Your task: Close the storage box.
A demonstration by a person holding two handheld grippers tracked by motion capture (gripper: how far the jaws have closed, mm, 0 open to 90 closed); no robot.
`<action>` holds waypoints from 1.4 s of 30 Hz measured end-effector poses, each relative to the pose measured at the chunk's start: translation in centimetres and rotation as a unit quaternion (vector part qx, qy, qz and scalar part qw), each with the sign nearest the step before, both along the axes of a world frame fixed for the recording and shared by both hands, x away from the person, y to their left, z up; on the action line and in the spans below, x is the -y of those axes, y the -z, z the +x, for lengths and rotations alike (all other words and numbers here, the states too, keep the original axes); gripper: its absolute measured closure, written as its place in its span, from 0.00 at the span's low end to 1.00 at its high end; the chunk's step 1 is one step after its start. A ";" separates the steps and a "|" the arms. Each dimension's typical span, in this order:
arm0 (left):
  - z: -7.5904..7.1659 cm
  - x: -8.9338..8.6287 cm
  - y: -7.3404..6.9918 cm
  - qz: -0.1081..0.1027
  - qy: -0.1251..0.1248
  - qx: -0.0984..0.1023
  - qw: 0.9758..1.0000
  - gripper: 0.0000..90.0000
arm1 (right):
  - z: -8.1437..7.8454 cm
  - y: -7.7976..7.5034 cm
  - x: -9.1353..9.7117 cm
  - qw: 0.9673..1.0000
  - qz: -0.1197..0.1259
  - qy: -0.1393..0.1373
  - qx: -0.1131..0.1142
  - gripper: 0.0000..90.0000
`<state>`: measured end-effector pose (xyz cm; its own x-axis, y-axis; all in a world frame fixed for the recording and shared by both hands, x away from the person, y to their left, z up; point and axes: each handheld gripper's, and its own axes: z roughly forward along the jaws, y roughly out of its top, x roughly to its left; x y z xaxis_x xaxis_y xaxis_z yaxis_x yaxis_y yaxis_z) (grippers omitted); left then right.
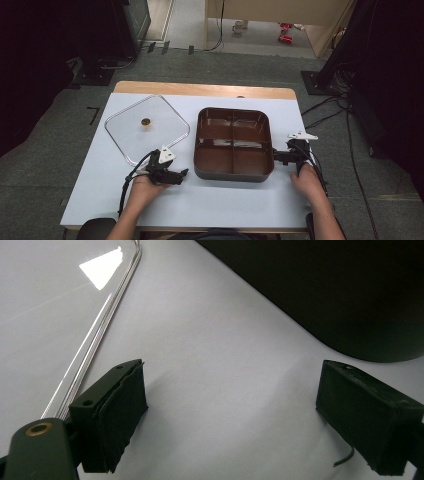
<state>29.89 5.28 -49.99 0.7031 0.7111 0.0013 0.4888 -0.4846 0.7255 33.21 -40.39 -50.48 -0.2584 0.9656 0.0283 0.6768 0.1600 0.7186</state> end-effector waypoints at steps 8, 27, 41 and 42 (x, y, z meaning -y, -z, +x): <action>0.0 0.0 0.0 0.001 0.000 0.001 1.000 0.14 | 0.0 0.0 0.0 1.000 0.000 0.000 0.000 0.08; 0.1 0.2 -0.5 0.015 0.000 -0.015 1.000 0.16 | 0.0 0.0 0.0 1.000 0.000 0.000 0.000 0.08; 0.5 0.2 -1.3 0.031 0.013 -0.041 0.999 0.29 | 0.0 0.0 0.0 1.000 0.000 0.000 0.000 0.08; 0.7 0.2 -1.4 0.030 0.014 -0.046 0.998 0.29 | 0.0 0.0 0.0 1.000 0.000 0.000 0.000 0.08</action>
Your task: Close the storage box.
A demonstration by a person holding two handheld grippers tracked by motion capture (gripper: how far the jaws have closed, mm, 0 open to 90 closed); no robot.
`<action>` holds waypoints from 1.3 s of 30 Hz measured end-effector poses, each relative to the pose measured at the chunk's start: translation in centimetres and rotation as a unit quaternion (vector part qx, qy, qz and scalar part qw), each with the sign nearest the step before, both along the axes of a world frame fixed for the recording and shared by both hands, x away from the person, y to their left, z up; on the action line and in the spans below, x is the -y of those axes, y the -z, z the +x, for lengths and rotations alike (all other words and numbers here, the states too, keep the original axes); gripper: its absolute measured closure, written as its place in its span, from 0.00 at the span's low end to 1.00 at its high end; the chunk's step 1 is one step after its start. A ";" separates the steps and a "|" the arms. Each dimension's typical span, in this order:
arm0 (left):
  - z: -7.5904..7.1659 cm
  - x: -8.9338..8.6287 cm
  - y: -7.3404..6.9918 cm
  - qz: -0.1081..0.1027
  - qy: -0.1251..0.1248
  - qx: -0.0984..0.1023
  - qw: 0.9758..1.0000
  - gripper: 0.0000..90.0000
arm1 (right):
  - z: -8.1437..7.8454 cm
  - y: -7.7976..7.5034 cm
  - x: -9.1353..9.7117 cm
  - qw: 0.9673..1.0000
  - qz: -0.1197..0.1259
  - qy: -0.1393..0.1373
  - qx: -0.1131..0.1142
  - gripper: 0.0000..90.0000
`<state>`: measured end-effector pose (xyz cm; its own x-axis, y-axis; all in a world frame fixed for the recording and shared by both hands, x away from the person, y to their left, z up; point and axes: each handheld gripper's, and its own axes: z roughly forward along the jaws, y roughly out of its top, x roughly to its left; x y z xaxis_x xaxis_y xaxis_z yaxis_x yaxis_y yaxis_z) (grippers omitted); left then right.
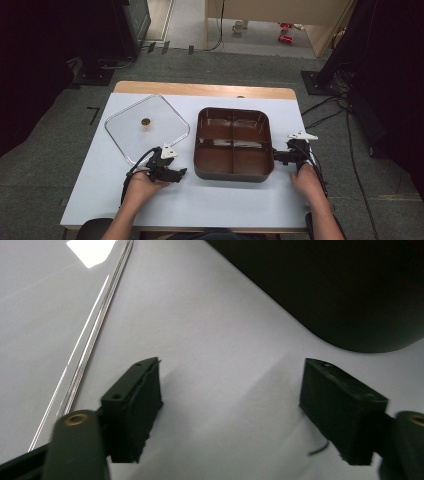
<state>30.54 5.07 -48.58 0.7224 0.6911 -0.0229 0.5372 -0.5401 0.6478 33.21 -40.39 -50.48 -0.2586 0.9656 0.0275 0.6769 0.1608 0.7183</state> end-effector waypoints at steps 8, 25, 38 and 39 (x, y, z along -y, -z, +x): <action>0.6 0.2 -0.4 0.002 0.008 -0.017 1.000 0.33 | 0.0 0.0 0.0 1.000 0.000 0.000 0.000 0.08; 2.1 0.2 -1.7 -0.020 0.021 -0.023 0.999 0.40 | 0.0 0.0 0.0 1.000 0.000 0.000 0.000 0.08; 4.1 0.6 -2.0 -0.022 0.025 -0.024 0.999 0.37 | 0.0 0.0 0.0 1.000 0.000 0.000 0.000 0.08; 4.4 0.5 -2.2 -0.027 0.026 -0.023 0.999 0.37 | 0.0 0.0 0.0 1.000 -0.001 0.000 0.000 0.08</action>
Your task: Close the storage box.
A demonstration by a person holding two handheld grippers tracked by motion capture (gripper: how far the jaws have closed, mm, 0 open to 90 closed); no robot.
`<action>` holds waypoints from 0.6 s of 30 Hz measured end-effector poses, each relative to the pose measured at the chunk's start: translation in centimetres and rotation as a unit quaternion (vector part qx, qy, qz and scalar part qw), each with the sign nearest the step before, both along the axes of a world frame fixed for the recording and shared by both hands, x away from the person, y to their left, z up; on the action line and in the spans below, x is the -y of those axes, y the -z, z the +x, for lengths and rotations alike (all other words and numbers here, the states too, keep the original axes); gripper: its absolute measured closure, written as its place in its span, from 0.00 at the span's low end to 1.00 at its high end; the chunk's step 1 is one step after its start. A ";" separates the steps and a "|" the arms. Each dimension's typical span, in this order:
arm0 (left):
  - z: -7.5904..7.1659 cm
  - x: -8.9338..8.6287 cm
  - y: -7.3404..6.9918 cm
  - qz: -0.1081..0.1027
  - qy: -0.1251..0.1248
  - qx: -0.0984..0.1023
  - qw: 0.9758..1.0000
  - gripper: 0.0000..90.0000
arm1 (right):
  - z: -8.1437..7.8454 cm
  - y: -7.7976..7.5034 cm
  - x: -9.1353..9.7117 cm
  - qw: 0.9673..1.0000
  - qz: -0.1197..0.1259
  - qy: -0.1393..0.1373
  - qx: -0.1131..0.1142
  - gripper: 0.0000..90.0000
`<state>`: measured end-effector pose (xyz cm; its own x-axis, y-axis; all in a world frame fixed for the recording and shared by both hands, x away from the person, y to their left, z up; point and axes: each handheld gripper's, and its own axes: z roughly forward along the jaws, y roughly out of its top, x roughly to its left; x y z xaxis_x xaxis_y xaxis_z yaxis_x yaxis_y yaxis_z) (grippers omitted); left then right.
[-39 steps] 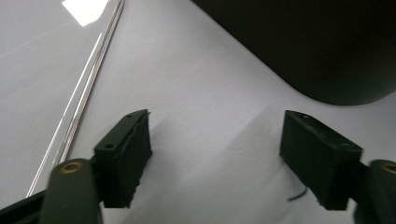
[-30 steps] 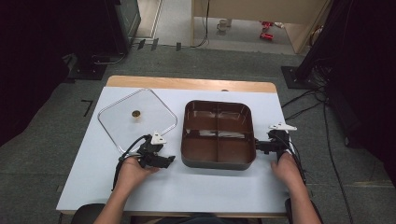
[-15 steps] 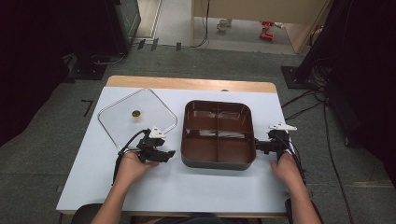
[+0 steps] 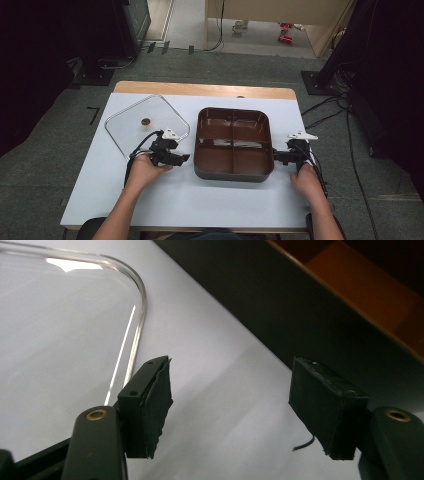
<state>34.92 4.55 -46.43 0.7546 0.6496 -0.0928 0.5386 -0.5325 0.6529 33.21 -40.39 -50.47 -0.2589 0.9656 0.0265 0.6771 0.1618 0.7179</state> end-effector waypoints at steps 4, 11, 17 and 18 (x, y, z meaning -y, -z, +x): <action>0.6 0.0 -0.2 0.004 0.001 0.003 1.000 0.37 | 0.0 0.0 0.0 1.000 0.000 0.000 0.000 0.08; 1.3 -0.4 -0.1 0.000 -0.009 -0.008 1.000 0.39 | 0.0 0.0 0.0 1.000 0.000 0.000 0.000 0.08; 1.8 -0.9 -0.5 0.000 -0.014 -0.004 1.000 0.42 | 0.0 0.0 0.0 1.000 -0.001 0.000 0.000 0.08; 1.8 -1.0 -0.6 0.001 -0.014 0.001 1.000 0.42 | 0.0 0.0 0.0 1.000 -0.001 0.000 0.000 0.08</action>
<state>36.75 5.51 -45.78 0.7360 0.6710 -0.0901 0.5528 -0.5188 0.6521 33.20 -40.37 -50.47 -0.2591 0.9655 0.0245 0.6766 0.1634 0.7180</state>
